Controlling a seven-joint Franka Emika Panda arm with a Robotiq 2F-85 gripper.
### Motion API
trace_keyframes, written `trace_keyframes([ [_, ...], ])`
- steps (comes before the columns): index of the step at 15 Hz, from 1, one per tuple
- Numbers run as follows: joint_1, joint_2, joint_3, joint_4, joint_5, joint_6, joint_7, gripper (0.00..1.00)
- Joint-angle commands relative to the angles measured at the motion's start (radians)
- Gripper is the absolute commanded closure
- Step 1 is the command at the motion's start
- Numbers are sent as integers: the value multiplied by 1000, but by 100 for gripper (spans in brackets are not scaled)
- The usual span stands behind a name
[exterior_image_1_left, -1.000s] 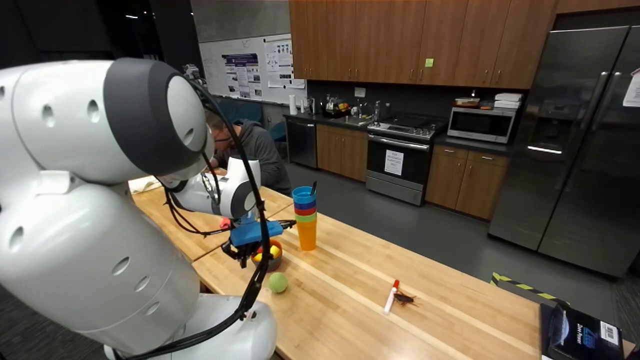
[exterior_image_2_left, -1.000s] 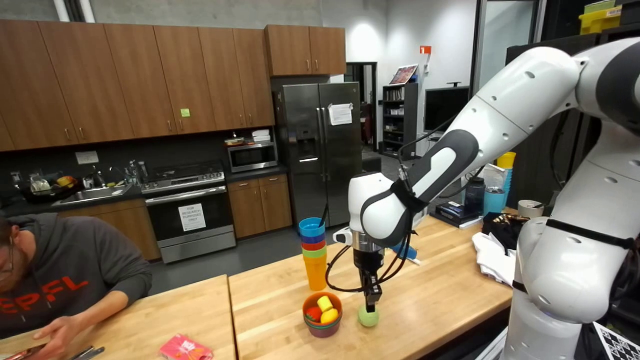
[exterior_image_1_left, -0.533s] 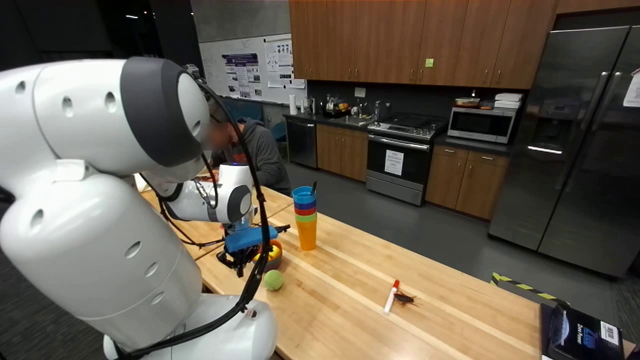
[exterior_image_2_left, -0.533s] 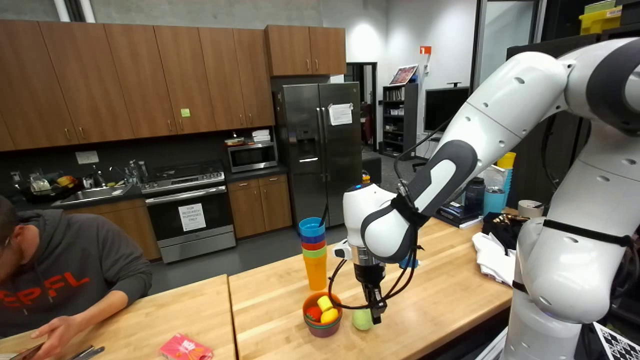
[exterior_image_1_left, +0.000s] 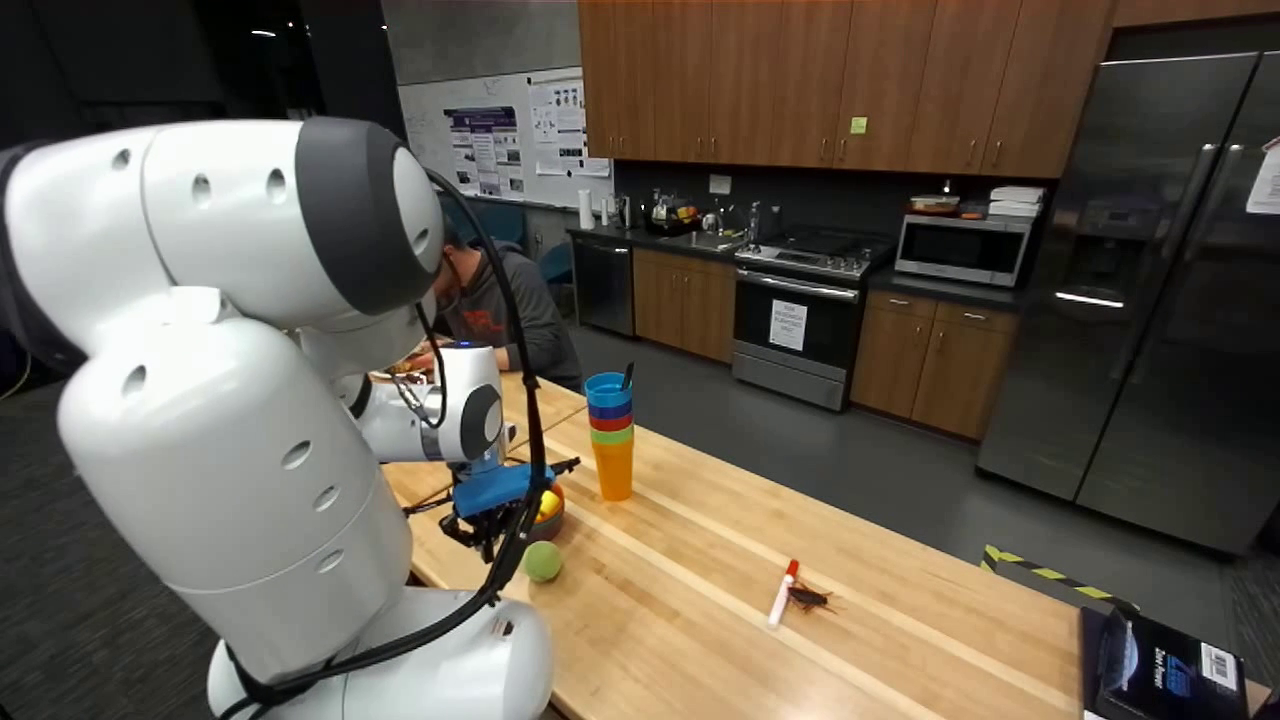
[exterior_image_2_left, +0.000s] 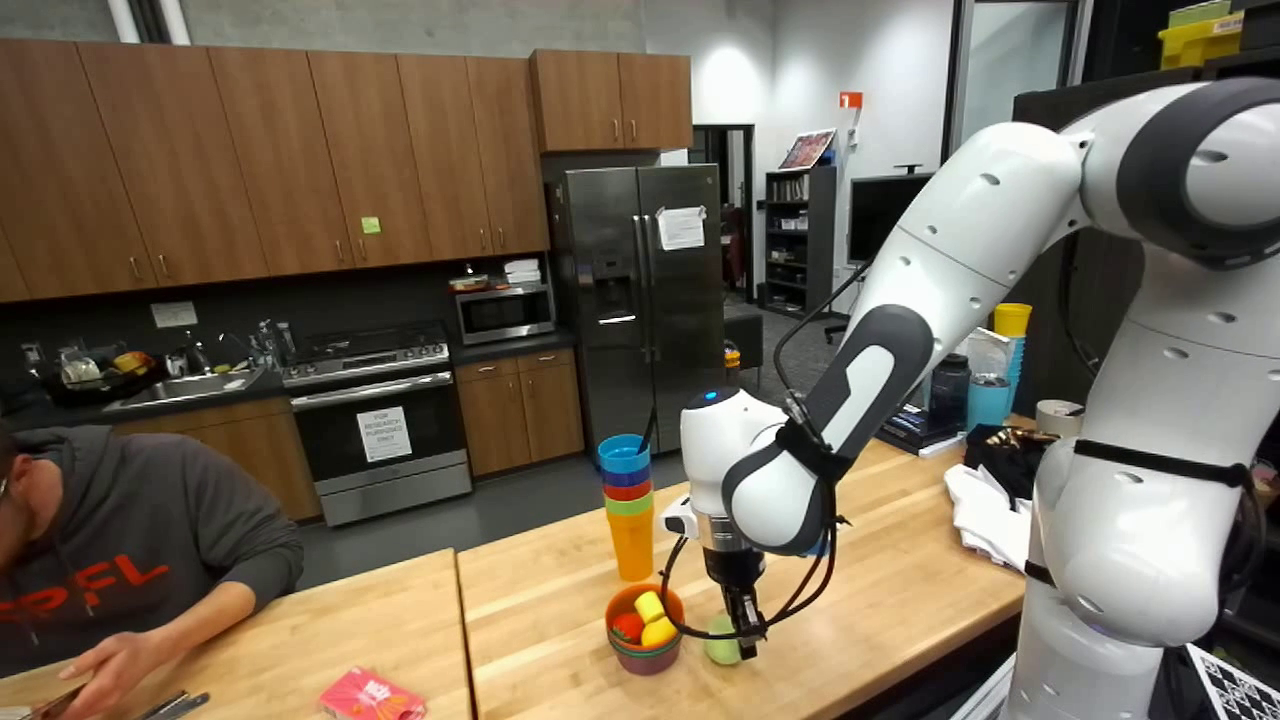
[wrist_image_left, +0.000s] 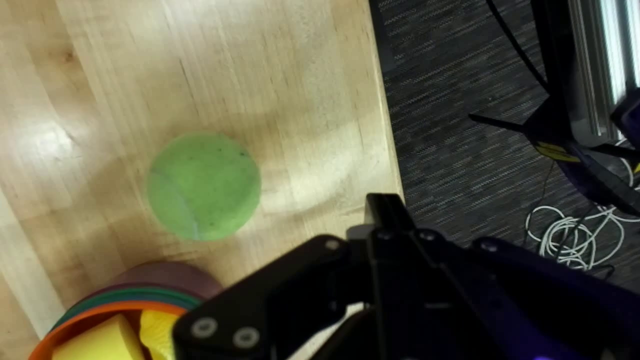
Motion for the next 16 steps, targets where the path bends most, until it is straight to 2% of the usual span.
trace_keyframes([
  [1,-18,54,15,1,-47,71,60,100],
  [10,-62,174,25,1,-146,238,176,100],
  [16,-70,220,56,2,-57,363,117,100],
])
